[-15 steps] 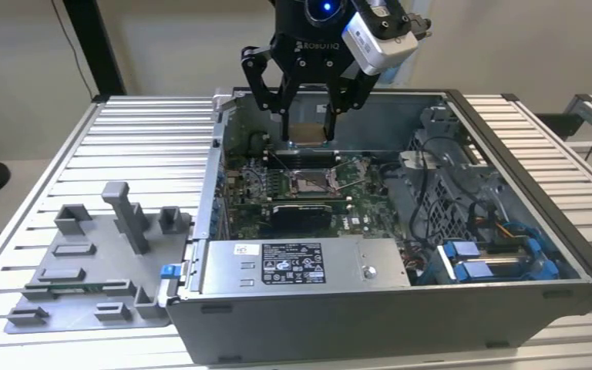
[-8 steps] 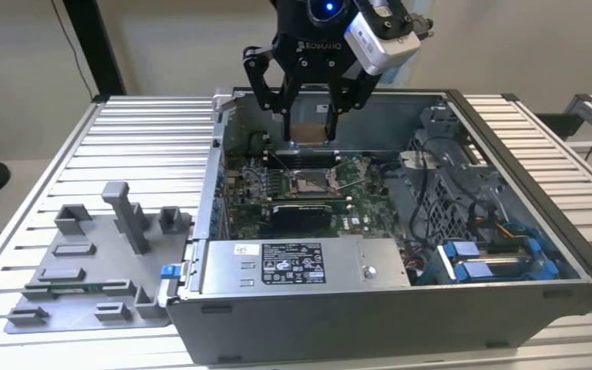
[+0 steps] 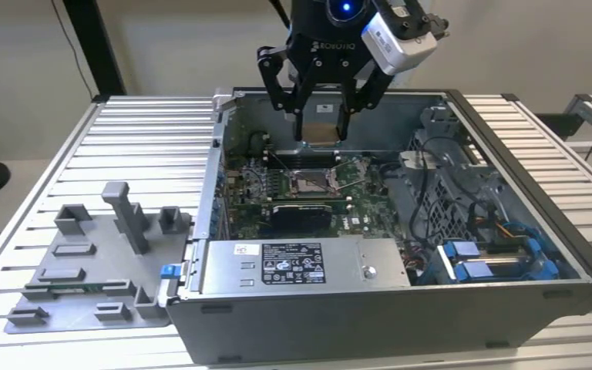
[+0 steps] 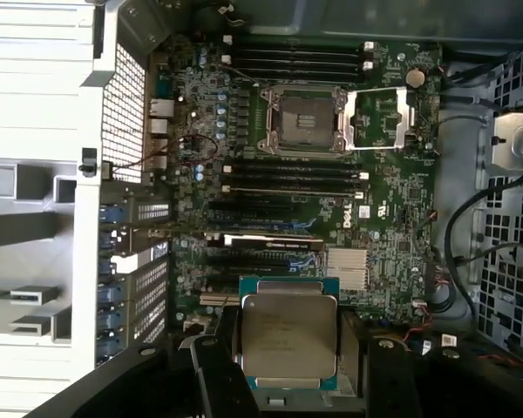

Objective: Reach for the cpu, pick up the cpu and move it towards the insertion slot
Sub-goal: 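Pick up the cpu and move it towards the insertion slot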

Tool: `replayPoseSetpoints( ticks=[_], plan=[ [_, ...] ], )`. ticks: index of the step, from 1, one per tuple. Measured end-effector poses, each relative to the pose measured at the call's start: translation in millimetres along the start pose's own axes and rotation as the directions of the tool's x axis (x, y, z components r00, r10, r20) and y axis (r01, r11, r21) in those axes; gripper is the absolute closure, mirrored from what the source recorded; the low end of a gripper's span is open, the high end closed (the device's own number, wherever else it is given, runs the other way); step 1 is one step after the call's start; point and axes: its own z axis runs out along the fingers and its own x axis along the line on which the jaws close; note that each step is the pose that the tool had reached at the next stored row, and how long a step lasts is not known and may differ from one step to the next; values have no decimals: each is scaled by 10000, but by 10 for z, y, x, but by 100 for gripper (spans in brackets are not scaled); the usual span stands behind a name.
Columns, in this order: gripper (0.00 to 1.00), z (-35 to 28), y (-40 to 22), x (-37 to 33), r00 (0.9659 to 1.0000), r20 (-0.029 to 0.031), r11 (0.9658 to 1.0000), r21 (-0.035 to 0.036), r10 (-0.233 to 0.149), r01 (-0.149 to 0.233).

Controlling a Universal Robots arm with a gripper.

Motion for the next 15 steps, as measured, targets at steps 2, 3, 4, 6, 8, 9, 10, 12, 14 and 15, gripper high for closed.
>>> replayPoseSetpoints(
  ticks=[2,3,4,6,8,9,10,12,14,15],
  plan=[
    [100,-1,-1,-52,10000,-3,10000,1,0,0],
    [100,0,-1,-81,10000,-4,10000,1,0,0],
    [100,0,-1,-108,10000,-5,10000,0,0,0],
    [100,1,-3,-156,10000,-5,10000,-1,0,0],
    [100,0,-3,-203,10000,-7,10000,1,0,0],
    [100,0,-4,-225,10000,-7,10000,1,0,0],
    [100,1,-4,-246,10000,-7,10000,0,0,0],
    [100,1,-4,-290,10000,-8,10000,1,1,-1],
    [100,2,-5,-329,10000,-8,10000,0,0,0],
    [100,3,-4,-347,10000,-7,10000,-1,-1,1]
  ],
)
